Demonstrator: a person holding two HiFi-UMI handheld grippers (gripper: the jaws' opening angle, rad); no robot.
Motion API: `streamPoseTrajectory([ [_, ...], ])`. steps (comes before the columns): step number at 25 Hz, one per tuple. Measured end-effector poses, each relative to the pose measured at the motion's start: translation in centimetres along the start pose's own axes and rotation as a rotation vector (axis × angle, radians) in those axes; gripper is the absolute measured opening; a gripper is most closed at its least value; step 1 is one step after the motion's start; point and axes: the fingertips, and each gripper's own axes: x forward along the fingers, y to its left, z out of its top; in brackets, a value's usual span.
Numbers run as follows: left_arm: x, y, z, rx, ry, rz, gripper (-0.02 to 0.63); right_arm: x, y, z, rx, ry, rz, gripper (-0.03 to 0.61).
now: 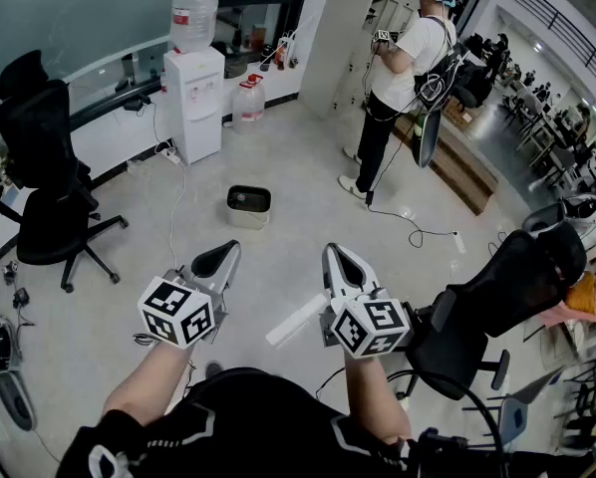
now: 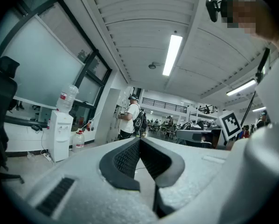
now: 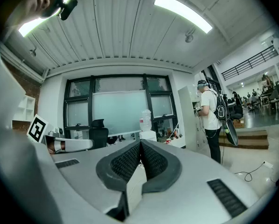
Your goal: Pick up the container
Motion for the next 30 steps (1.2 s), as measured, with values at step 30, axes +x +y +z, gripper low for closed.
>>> streamPoseTrajectory([
  [30, -2.5, 5.4, 1.1, -0.019, 0.002, -0.052, 0.009, 3.8, 5.2, 0.5, 0.009, -0.025, -0.044, 0.008],
])
